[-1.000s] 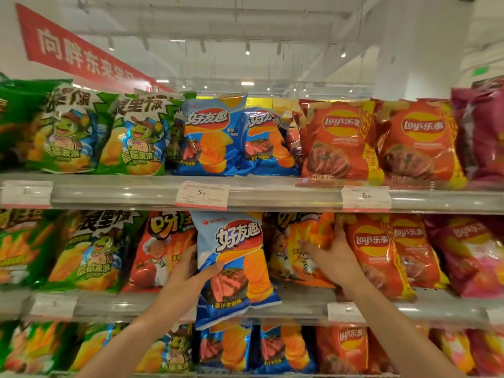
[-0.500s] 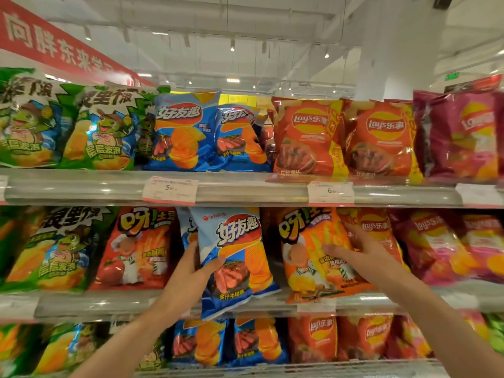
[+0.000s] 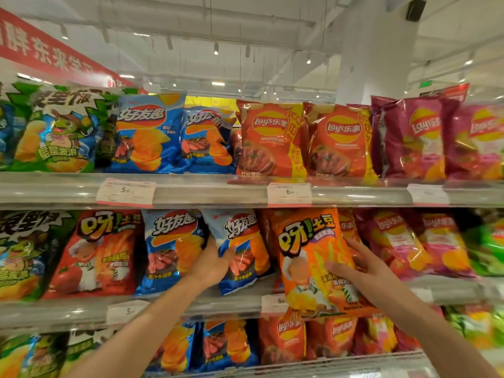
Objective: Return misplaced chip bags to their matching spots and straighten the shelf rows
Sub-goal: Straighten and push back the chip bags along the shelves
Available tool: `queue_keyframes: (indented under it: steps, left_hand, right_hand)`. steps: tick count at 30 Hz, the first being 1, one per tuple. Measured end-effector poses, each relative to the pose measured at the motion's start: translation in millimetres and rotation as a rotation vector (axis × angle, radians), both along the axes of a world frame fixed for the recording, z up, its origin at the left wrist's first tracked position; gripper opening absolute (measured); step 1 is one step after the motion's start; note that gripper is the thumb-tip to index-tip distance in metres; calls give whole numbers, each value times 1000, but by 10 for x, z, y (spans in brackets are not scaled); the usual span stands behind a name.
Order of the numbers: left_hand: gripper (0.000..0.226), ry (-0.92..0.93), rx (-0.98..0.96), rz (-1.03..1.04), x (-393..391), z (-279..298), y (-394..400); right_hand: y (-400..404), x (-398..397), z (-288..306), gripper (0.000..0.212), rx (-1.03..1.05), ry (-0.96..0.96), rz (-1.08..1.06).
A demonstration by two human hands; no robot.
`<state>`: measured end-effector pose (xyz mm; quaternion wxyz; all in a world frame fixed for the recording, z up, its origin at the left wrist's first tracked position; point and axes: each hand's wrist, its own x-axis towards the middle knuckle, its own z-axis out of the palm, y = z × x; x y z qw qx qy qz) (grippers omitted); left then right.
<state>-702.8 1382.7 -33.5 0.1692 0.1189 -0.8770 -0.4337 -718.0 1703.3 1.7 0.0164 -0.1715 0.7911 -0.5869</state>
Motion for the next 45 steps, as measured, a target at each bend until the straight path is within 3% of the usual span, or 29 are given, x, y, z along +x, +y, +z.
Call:
queue_keyframes:
  steps: [6,9,11,12,14,16,19,23,28,34,38,41,45]
  left_hand:
    - [65,-131,-242,124,-11,41,-110]
    - [48,2,-413,167,197,90,-111]
    - [47,91,-335,118,355,119,-31]
    - [50,98,-193,41,428,136,36]
    - [60,45,166,-160,580,179,228]
    - [70,36,300,-255,690,212,359]
    - [70,37,334,-292,803,172,371]
    - [88,59,306,-224,1035,112,209]
    - [81,53,311,-128,1435,28,-316]
    - [74,83,297,-83,2090,12,-1153]
    - [69,132,263,-52,2646,-28,-1898]
    - [69,152,262,16,3141,-42,-2436]
    - [67,174,264,144,3824,-94,-3134]
  right_hand:
    - [36,15,-46,59,-63,4,8]
    - [38,0,-94,62,-80,-10,25]
    - [4,-13,-131,74,-104,-34,59]
    - [-35,-3,-144,80,-118,-44,72]
    - [-138,12,-170,73,-149,-59,94]
    - [-261,39,-189,69,-181,-86,114]
    - [-458,82,-244,72,-164,-114,201]
    - [-818,181,-286,63,-177,-145,303]
    - [-1440,440,-345,74,-178,-187,396]
    - [-2343,899,-329,111,-72,-177,447]
    - [-3146,1395,-281,81,-32,-137,510]
    - [-3792,1722,-280,70,38,-124,563]
    - [-4685,2231,-282,86,40,-134,699]
